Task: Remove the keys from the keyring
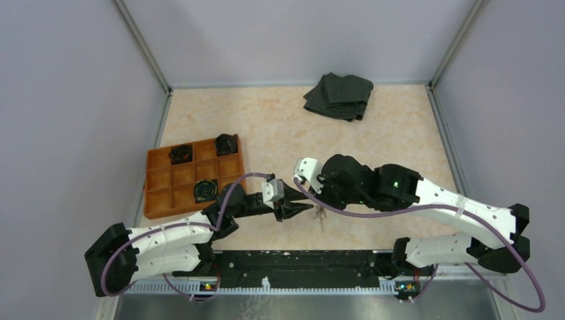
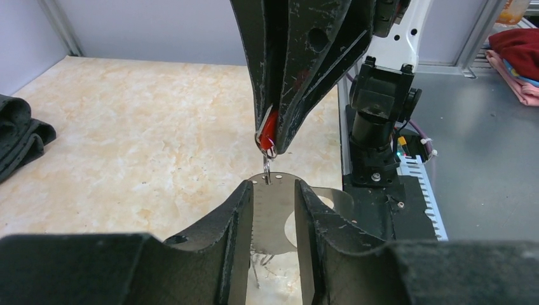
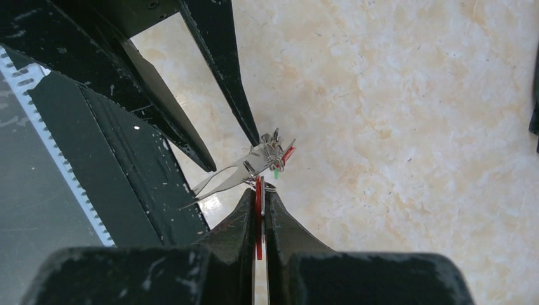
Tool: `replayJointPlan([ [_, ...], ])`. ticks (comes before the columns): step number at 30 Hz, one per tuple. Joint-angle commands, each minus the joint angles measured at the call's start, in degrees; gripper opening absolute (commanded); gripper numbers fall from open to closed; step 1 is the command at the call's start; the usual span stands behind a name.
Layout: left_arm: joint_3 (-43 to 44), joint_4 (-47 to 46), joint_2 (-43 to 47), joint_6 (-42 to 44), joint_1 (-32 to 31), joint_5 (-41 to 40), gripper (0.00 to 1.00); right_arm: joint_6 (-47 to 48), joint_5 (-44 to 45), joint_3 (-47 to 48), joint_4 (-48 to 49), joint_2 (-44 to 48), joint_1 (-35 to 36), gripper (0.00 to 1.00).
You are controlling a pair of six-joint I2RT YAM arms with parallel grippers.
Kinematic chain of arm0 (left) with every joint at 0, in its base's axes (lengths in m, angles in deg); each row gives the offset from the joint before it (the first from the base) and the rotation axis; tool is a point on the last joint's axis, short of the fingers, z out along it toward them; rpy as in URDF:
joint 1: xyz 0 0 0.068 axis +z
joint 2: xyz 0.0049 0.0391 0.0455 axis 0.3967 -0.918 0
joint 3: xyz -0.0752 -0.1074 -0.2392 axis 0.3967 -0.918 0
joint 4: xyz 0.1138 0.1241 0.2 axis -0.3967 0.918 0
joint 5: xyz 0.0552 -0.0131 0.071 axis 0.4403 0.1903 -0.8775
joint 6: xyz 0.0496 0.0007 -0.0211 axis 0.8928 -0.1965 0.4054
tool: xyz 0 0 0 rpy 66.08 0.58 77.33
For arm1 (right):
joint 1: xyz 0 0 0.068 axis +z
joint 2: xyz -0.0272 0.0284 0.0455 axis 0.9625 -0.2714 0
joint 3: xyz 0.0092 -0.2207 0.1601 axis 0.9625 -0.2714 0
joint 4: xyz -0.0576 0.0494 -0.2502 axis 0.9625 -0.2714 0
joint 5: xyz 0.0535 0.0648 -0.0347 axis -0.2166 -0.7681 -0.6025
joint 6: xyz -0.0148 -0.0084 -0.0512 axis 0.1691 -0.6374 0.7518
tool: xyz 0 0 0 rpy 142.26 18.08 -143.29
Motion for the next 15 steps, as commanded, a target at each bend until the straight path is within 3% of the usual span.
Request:
replayJointPlan([
  [1, 2.6, -3.1, -1.0, 1.6, -0.3, 1.9, 0.36, -0.4, 0.0, 4.3, 1.5, -0.4, 1.0, 0.0],
  [10, 2.8, -3.9, -1.5, 1.5, -0.4, 1.7, 0.35, -0.7, -0.3, 4.7, 1.5, -1.2, 1.6, 0.0],
  [15, 2.9, -4.2, -1.8, 1.6, -0.4, 2.2, 0.29, -1.1, -0.3, 5.0, 1.5, -1.6, 2.0, 0.0],
])
